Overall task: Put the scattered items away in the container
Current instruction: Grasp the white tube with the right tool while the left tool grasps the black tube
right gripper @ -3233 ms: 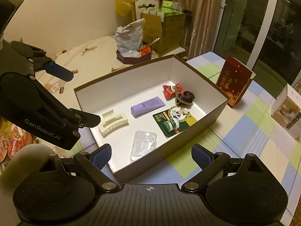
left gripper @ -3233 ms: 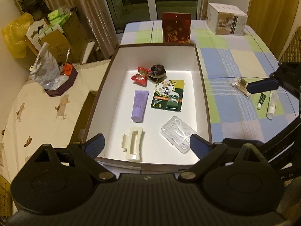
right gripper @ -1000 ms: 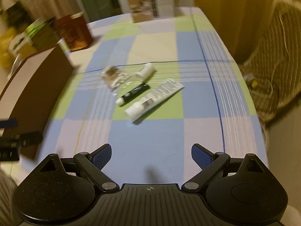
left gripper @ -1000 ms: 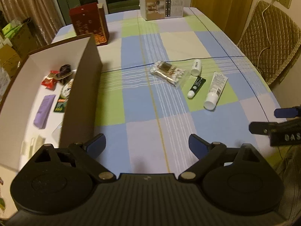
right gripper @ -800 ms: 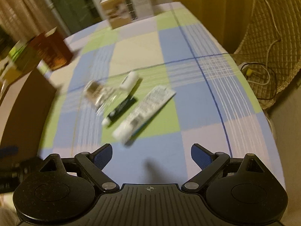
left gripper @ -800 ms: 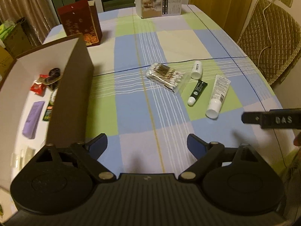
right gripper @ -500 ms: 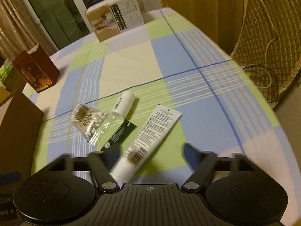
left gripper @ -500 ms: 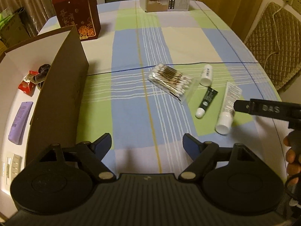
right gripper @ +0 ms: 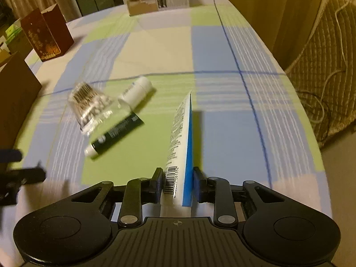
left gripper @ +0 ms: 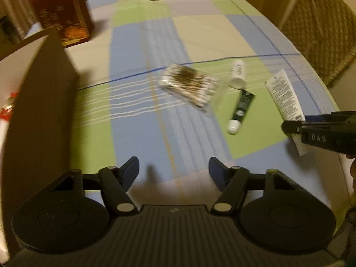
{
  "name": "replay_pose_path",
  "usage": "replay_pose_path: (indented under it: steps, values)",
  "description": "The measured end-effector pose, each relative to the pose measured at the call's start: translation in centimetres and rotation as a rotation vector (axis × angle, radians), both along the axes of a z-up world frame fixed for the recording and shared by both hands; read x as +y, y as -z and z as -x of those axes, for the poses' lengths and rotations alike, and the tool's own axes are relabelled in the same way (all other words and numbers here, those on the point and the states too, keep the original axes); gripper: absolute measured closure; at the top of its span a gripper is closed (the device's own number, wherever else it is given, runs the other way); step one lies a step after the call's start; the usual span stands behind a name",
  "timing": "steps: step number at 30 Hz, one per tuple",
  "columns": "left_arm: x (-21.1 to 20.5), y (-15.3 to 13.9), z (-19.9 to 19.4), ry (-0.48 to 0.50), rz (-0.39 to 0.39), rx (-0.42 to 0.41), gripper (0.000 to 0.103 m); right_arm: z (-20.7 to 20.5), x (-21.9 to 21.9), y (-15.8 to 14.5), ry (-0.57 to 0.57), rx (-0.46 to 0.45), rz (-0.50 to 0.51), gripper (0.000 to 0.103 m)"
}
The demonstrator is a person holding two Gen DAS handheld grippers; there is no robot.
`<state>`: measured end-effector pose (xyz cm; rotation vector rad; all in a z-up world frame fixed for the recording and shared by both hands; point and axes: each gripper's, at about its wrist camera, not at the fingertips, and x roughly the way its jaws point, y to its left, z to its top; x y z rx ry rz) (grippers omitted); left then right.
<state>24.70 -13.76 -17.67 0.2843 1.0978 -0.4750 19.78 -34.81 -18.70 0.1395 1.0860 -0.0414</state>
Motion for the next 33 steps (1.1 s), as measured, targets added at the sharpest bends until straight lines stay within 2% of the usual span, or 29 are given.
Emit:
replay_pose_path:
  steps: [2,6,10,18,20,24,33]
  values:
    - [-1.2,0.2,-0.2,0.047,0.015,0.005,0.05,0.7,-0.9,-0.1,0.014,0.021,-0.016,0.073]
    - [-4.3,0.2,-0.7,0.157,0.048,-0.019,0.053,1.8,-1.9,-0.4,0.026,0.035,-0.032,0.073]
    - [-7.7,0.6,-1.8,0.253,0.055,-0.027,0.062,2.0,-2.3,-0.6,0.037,0.028,-0.047,0.073]
    - [-10.9,2.7,-2.9,0.323,0.024,-0.021,0.085,2.0,-2.4,-0.5,0.03,0.016,-0.049,0.073]
    - [-10.6,2.6,-2.7,0.323,0.031,-0.019,0.088,2.0,-2.3,-0.4,0.023,0.014,-0.043,0.073]
    - [-9.0,2.6,-1.8,0.304,0.032,-0.024,0.089,2.0,-2.1,-0.4,0.005,0.011,-0.026,0.073]
    - [-3.1,2.4,1.2,0.109,-0.003,0.003,0.088,2.0,-1.7,-0.3,-0.013,-0.001,-0.003,0.072]
